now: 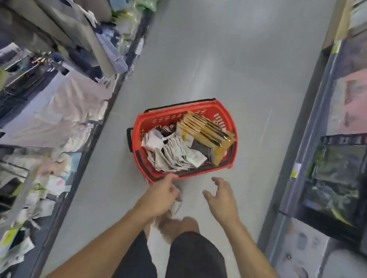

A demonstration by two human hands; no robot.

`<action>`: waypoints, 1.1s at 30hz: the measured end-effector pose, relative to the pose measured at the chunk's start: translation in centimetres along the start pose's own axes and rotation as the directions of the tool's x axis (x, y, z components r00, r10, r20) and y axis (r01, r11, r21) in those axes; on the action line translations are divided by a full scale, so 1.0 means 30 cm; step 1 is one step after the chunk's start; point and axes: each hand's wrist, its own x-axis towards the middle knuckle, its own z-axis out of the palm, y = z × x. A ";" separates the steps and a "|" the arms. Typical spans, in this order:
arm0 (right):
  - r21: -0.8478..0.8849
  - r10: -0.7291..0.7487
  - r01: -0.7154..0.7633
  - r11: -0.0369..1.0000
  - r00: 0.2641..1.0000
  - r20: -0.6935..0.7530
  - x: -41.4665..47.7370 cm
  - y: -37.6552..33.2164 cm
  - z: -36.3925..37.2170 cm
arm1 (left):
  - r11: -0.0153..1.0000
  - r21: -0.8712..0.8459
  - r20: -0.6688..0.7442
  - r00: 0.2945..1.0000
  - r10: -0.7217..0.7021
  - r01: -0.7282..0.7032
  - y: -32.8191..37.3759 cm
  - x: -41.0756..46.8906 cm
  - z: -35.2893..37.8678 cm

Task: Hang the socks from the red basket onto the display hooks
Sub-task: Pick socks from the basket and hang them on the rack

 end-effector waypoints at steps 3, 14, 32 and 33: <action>-0.082 -0.041 0.039 0.996 0.999 -0.012 0.261 -0.049 0.055 | 0.998 0.053 0.040 0.999 0.030 -0.032 0.050 0.268 0.008; -0.475 -0.144 0.109 0.873 0.989 -0.038 1.079 -0.053 0.144 | 0.989 -0.070 0.024 0.991 -0.131 0.132 -0.055 0.913 0.112; -0.537 -0.367 0.376 0.755 0.921 0.129 1.165 -0.035 0.060 | 0.906 -0.345 -0.021 0.963 -0.268 0.245 0.031 1.016 0.199; -0.523 -0.371 0.384 0.761 0.919 0.135 1.164 -0.030 0.047 | 0.904 -0.357 -0.028 0.965 -0.262 0.236 0.035 1.017 0.195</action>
